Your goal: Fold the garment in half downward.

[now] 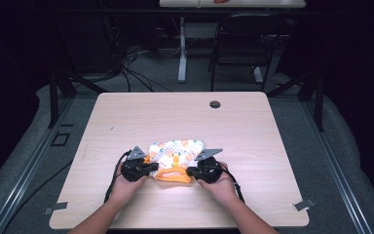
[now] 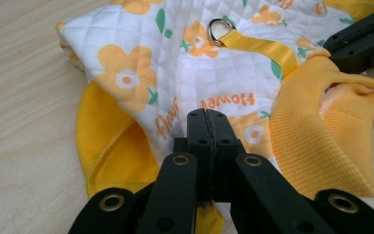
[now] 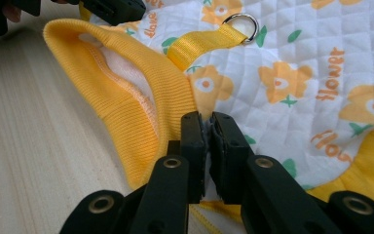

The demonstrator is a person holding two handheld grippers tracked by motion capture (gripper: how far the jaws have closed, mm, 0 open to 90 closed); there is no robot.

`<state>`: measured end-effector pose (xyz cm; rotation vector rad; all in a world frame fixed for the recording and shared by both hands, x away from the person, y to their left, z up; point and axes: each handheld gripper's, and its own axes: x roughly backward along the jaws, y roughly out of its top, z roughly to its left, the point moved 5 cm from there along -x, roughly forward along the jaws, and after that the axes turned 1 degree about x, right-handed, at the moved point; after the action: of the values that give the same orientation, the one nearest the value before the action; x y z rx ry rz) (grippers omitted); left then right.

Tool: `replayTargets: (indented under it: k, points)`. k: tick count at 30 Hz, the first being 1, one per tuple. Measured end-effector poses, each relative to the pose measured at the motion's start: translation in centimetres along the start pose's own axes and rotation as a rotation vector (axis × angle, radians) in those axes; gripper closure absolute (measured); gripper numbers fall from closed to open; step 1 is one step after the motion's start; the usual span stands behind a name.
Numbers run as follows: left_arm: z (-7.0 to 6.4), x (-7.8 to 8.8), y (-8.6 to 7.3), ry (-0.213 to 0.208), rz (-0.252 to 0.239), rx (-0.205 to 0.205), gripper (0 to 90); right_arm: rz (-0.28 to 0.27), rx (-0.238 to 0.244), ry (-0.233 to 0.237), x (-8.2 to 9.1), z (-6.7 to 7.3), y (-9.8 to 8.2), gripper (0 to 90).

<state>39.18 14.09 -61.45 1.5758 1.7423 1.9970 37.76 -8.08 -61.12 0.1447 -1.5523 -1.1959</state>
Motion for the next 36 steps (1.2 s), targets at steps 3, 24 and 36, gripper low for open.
replayTargets:
  k: [3, 24, 36]
  points:
    - [0.1, 0.0, 0.0, -0.005, -0.006, 0.014, 89.8, -0.007, -0.002, -0.007, -0.1, 0.1, 0.0, 83.9]
    - [0.0, 4.4, 0.7, -0.01, -0.099, 0.066, 84.4, -0.092, 0.055, -0.057, 3.8, 1.9, 1.0, 75.9]
    - [-1.2, 7.1, -1.4, -0.013, -0.109, 0.032, 73.4, -0.116, 0.034, -0.047, 7.0, 2.8, -0.6, 70.8]
